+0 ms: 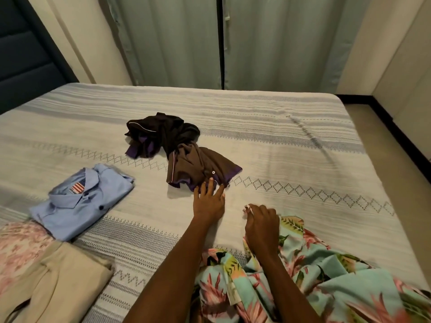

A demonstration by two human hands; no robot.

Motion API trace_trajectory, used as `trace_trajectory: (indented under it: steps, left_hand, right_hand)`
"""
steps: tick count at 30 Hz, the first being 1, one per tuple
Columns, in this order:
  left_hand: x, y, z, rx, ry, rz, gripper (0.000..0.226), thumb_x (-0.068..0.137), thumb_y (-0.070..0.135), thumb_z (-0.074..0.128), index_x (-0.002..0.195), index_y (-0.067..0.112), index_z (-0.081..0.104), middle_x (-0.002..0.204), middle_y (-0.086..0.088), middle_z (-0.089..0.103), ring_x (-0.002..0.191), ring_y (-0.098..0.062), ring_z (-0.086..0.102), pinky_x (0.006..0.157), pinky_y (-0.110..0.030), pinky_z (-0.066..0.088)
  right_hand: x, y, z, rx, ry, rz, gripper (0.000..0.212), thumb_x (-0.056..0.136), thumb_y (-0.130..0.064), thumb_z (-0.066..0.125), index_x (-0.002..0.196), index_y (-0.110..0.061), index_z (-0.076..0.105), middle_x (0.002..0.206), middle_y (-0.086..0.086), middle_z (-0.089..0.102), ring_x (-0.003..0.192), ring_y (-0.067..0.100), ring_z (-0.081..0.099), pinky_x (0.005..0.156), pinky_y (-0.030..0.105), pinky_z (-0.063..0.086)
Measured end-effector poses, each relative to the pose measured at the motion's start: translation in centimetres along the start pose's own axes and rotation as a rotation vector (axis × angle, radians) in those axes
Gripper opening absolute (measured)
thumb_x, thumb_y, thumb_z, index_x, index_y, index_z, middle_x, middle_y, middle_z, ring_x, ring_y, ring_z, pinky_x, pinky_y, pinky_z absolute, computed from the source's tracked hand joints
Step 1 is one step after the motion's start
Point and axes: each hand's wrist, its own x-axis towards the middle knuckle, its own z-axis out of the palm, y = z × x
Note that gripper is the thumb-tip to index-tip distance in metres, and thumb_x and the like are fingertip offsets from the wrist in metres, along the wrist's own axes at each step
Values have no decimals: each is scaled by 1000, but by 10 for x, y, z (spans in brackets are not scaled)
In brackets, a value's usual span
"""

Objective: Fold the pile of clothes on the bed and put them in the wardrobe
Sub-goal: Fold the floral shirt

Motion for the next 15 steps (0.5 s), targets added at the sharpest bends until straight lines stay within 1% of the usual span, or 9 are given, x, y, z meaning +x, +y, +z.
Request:
trace_trajectory:
  steps: [2,4,5,8,10,11,13,14,15]
  left_hand:
    - [-2,-2,1,-22,-3,-1,58,100,45,16,154,31,33,164,-10,17,148,-37,22,118,-55,15]
    - [-10,-2,0,-38,-3,4,56,101,44,22,153,28,36,162,-13,22,146,-39,28,116,-57,22]
    - [-15,-2,2,-49,32,20,56,102,44,24,152,25,39,161,-13,26,145,-40,31,114,-59,26]
    - [-47,-2,7,-90,27,34,63,102,50,11,155,23,33,161,-12,26,147,-37,28,113,-60,24]
    - [-68,-6,11,-104,14,70,66,104,52,7,152,21,39,157,-13,35,142,-38,38,109,-62,31]
    - [-79,-6,10,-136,6,94,67,104,53,5,154,21,36,159,-12,31,144,-37,34,111,-61,26]
    - [-103,-4,3,-149,-70,78,62,104,52,8,159,24,16,166,-6,8,152,-31,10,120,-53,8]
    - [-112,-4,-3,-150,-109,70,58,106,49,13,159,26,8,166,-3,0,153,-29,3,121,-49,3]
    - [-116,-6,-2,-159,-160,75,57,107,46,17,159,25,6,167,-3,-1,153,-28,2,120,-47,3]
  right_hand:
    - [-9,6,-6,-2,1,-14,38,87,-28,39,99,-18,74,87,2,69,80,29,57,69,38,43]
    - [-14,8,-10,4,-35,-13,39,89,-30,40,104,-19,74,90,1,68,83,29,57,71,39,44]
    - [-14,7,-11,14,-62,-2,40,90,-32,40,108,-19,73,92,2,68,85,30,58,72,40,45]
    - [-15,6,-17,54,-159,14,46,91,-41,40,119,-17,68,102,5,66,94,32,58,78,43,47]
    - [-17,6,-23,92,-239,11,53,91,-44,44,132,-14,60,115,8,63,105,31,56,88,44,47]
    - [-20,5,-30,104,-275,6,56,91,-44,48,138,-13,54,123,9,60,114,31,53,95,45,45]
    - [-30,6,-46,83,-286,-31,60,90,-42,57,142,-12,49,136,11,54,133,33,43,108,47,38]
    - [-35,7,-55,68,-253,-75,59,89,-42,58,139,-12,51,137,10,54,137,33,40,110,48,36]
    - [-39,8,-64,68,-213,-113,54,89,-41,59,135,-13,55,135,9,56,137,33,41,111,48,37]
